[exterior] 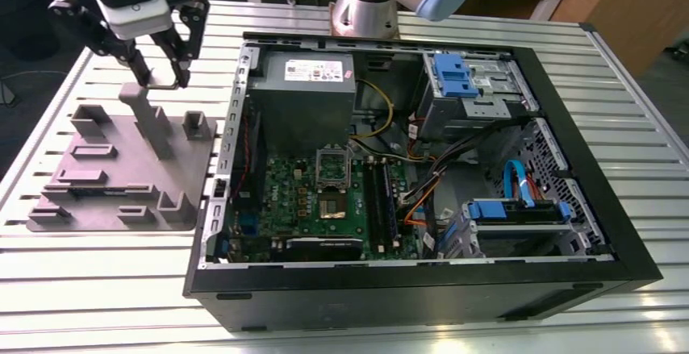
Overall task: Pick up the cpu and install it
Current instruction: 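Pick up the cpu and move it towards the insertion slot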
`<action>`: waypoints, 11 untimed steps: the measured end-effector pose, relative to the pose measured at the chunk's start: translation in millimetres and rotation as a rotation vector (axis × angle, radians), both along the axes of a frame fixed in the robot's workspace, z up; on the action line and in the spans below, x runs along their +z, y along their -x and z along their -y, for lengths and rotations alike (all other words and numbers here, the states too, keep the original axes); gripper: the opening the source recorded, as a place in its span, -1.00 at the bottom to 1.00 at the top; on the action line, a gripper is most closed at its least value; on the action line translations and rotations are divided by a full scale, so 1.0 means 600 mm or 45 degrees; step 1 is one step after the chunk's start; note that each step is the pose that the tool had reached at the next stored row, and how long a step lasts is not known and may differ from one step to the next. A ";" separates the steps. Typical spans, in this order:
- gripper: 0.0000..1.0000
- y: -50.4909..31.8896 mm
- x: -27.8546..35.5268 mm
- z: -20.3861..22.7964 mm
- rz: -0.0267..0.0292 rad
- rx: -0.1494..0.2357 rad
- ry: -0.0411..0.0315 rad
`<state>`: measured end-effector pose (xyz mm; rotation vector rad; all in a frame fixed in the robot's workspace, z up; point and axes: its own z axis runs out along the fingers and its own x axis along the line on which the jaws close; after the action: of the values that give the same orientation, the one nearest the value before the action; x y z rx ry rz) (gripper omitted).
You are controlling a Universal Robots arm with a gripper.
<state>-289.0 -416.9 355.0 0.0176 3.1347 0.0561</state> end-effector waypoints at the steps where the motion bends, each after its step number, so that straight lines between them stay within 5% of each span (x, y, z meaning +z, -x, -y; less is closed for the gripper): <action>1: -0.06 -0.003 0.000 0.0000 -0.0001 0.000 0.0001; 11: -0.06 -0.009 0.011 0.0000 0.0000 0.000 0.0001</action>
<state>-283.7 -417.0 361.4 0.0177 3.1347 0.0560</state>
